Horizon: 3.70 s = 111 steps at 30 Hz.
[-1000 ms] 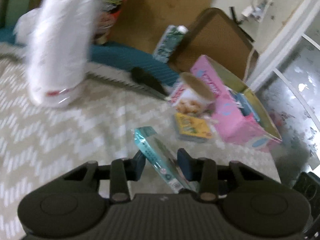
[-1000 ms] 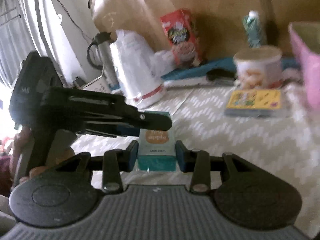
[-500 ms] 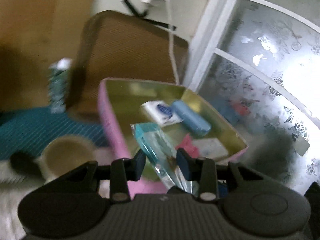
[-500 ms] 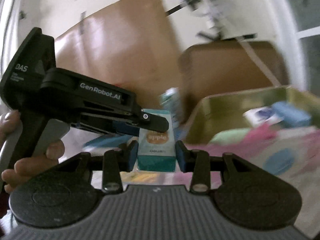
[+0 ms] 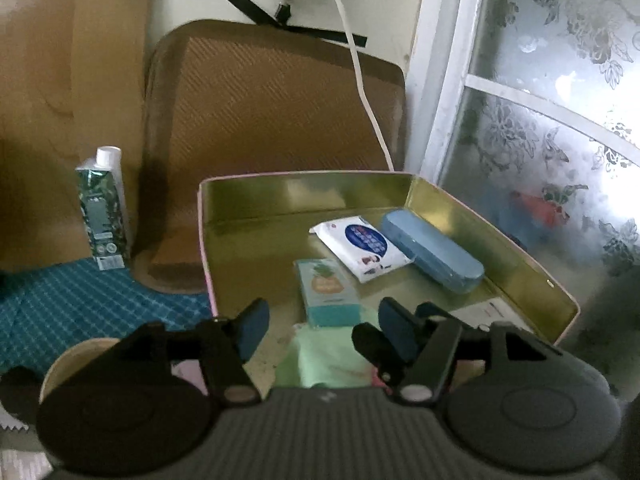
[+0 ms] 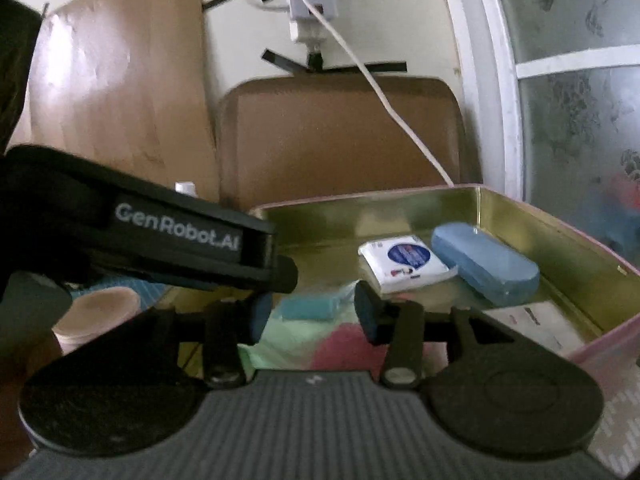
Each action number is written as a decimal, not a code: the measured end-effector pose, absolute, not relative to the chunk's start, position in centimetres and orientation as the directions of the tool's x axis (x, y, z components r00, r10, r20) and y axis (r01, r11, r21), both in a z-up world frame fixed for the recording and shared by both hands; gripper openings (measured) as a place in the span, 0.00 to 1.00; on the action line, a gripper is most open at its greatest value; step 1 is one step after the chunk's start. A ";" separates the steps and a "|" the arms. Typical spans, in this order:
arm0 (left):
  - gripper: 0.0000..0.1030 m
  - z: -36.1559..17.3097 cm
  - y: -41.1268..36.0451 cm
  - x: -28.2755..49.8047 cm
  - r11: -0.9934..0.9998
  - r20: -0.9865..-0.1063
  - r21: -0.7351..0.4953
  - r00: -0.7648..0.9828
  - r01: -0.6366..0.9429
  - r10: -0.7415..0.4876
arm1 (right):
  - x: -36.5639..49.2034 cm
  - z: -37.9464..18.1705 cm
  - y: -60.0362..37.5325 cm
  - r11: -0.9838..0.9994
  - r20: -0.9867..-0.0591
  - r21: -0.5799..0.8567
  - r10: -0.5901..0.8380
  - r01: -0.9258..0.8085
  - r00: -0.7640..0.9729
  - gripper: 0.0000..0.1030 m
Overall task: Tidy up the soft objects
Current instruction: 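Carry the pineapple box into the pink tin and open the right gripper, then move the right gripper to the black brush and grasp it, then carry the black brush into the pink tin and open the right gripper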
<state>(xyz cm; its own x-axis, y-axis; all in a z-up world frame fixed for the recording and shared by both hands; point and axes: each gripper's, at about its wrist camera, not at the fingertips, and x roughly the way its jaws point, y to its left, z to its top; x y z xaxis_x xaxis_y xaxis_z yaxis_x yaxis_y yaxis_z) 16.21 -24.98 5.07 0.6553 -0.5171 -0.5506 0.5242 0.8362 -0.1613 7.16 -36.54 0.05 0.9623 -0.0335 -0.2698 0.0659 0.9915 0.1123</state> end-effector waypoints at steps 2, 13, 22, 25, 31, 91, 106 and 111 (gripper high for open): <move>0.60 5.4 -24.8 15.6 0.845 -0.544 -0.148 0.671 0.515 -0.504 | 6.7 0.0 -36.7 0.991 -0.258 0.116 -0.030 0.062 0.966 0.48; 0.66 6.6 -21.0 11.0 0.903 -0.546 -0.073 0.741 0.423 -0.391 | 5.0 0.5 -36.6 0.984 -0.215 0.159 -0.040 0.075 0.976 0.48; 0.84 5.1 -17.8 6.9 0.930 -0.568 0.027 0.772 0.366 -0.287 | -0.3 0.5 -35.3 0.965 -0.175 0.241 -0.060 0.102 0.983 0.48; 0.87 4.5 -16.6 6.3 0.943 -0.570 0.046 0.784 0.329 -0.246 | -1.9 0.5 -34.0 0.966 -0.181 0.240 -0.051 0.094 0.982 0.49; 0.89 3.4 -13.6 6.0 0.964 -0.590 0.050 0.787 0.260 -0.182 | -2.2 0.0 -30.7 0.973 -0.241 0.232 0.054 0.003 0.969 0.49; 0.99 -0.5 5.4 6.9 0.960 -0.545 -0.272 0.833 -0.070 -0.093 | 15.8 -0.2 -9.6 0.746 -0.753 -0.153 0.337 -0.649 0.565 0.50; 0.99 -0.3 2.2 6.0 0.962 -0.565 -0.246 0.789 0.117 -0.241 | -0.2 -1.9 -19.3 0.896 -0.583 -0.014 0.353 -0.443 0.732 0.67; 0.99 0.2 -0.6 4.1 0.930 -0.574 -0.279 0.735 0.238 -0.360 | -0.2 -2.0 -18.4 0.887 -0.575 -0.028 0.363 -0.461 0.733 0.68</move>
<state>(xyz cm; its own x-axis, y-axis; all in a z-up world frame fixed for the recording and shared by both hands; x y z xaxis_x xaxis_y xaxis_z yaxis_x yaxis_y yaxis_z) 4.10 -0.60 0.22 0.7353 -0.3600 -0.5743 0.2379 0.9305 -0.2787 -0.17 -18.40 -1.99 0.7335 0.3627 -0.5748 -0.4606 0.8872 -0.0279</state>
